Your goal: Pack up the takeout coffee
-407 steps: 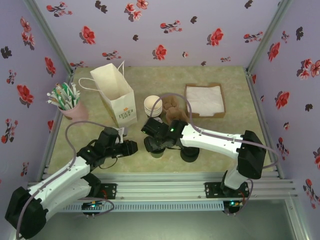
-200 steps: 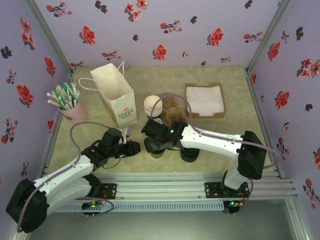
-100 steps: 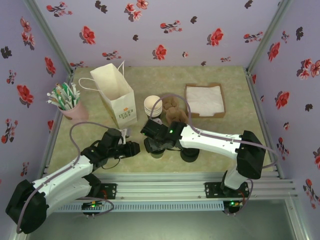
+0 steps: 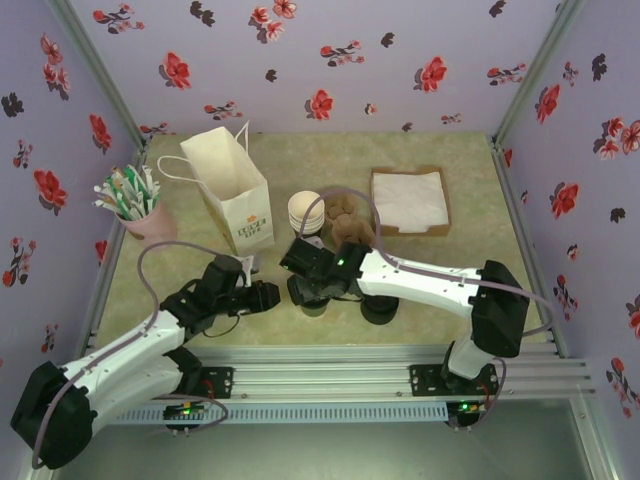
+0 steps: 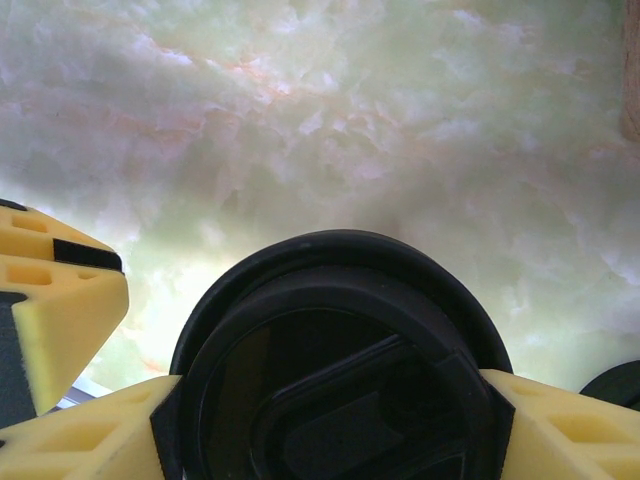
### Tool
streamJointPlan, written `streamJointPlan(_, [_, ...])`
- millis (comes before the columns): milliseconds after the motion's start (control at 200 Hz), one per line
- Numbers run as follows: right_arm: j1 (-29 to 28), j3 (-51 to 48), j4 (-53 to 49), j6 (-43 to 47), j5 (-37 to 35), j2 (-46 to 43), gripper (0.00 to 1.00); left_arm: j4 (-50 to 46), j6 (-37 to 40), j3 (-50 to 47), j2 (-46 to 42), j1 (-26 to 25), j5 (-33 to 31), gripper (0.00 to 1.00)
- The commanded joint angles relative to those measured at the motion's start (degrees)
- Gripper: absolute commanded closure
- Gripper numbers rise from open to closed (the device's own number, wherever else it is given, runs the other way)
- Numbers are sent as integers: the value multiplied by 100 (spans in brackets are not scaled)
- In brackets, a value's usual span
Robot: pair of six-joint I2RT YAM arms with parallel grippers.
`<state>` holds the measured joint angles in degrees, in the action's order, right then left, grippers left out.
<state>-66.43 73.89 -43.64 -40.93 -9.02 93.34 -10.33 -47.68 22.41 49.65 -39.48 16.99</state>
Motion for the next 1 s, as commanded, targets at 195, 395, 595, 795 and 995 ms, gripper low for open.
streamJointPlan(195, [-80, 286, -715, -30, 131, 369, 23, -276, 163, 255, -243, 26, -110, 73])
streamJointPlan(395, [-78, 527, -753, 30, 75, 321, 21, -325, 167, 281, -282, 28, -118, 72])
streamJointPlan(595, [-76, 614, -664, 67, 143, 137, 17, -391, 180, 350, -299, 28, -126, 72])
streamJointPlan(795, [-77, 602, -605, 86, 186, -40, 14, -484, 176, 438, -348, 28, -126, 72])
streamJointPlan(995, [-54, 482, -531, 56, 189, -288, 10, -686, 197, 626, -466, 27, -126, 72])
